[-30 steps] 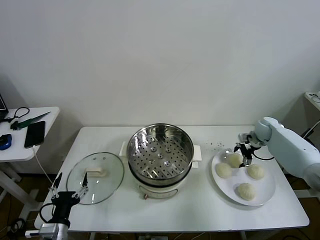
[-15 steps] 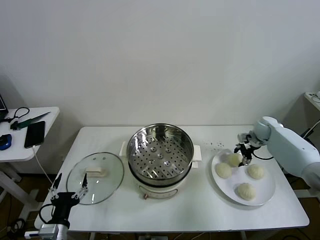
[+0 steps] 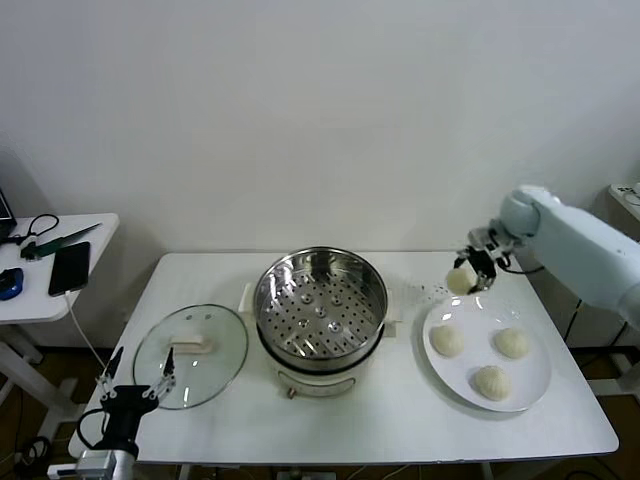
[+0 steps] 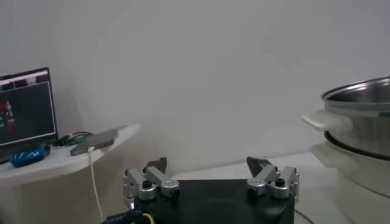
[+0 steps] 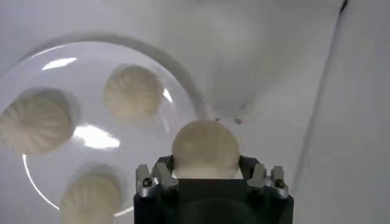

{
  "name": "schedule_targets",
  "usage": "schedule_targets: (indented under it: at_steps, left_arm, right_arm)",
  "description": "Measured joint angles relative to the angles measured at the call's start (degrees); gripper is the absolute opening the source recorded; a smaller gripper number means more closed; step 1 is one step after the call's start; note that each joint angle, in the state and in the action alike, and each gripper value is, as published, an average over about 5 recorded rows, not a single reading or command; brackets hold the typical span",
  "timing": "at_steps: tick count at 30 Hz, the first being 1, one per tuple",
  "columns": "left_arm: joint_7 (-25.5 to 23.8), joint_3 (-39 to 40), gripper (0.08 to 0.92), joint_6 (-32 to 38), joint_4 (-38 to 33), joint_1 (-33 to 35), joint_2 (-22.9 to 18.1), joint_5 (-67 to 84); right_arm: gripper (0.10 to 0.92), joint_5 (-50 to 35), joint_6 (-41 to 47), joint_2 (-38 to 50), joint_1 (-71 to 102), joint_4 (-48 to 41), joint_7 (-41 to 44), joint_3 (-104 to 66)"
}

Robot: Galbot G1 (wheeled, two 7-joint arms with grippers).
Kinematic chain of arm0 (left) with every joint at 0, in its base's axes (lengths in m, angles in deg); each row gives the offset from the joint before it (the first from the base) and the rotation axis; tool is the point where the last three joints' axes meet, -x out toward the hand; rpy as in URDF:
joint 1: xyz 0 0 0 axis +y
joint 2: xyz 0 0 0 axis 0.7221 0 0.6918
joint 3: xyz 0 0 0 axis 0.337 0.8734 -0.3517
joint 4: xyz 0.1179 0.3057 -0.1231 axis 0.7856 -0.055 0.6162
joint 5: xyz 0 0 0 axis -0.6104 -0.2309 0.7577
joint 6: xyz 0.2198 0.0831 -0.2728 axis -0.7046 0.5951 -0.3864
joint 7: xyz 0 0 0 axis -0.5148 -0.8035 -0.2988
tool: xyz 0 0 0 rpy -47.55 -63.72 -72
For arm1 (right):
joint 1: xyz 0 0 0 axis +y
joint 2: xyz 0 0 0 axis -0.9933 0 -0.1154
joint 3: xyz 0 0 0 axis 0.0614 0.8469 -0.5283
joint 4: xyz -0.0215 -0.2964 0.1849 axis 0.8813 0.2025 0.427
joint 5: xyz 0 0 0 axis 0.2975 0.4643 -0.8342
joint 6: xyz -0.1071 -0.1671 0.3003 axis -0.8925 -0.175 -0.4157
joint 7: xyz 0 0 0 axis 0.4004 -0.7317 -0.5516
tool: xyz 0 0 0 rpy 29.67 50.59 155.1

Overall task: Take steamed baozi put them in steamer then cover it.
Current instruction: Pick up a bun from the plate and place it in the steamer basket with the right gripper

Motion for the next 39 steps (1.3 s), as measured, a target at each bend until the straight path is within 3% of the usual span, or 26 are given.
schedule_targets:
  at_steps: [8,18,28,39]
  left_arm:
    - [0.91,0.33,0.823,-0.22,-0.32,0.3,0.0,0.31]
    - [1.42,0.32,0.823,-0.23,-0.29,0.75,0.27,0.81]
    - [1.61,0.29,0.823,-0.28,-0.31,0.85,0.56,1.0]
    - [2.1,0.06,0.823,-0.43,-0.93,0.67,0.86,1.26]
  right_arm:
    - [0.696,1.65,-7.55,-5.23,-8.51,5.7,-0.03,4.49]
    - [0.696,9.98,-15.63,-14.38,-10.45,11.5,-1.49,5.74]
    - [0.696,19.03,-20.6,-22.11,-6.57,12.41,-2.89,4.86]
    - [0.696,22.58,-21.84,-27.02,-1.48,9.13,-3.06,4.82]
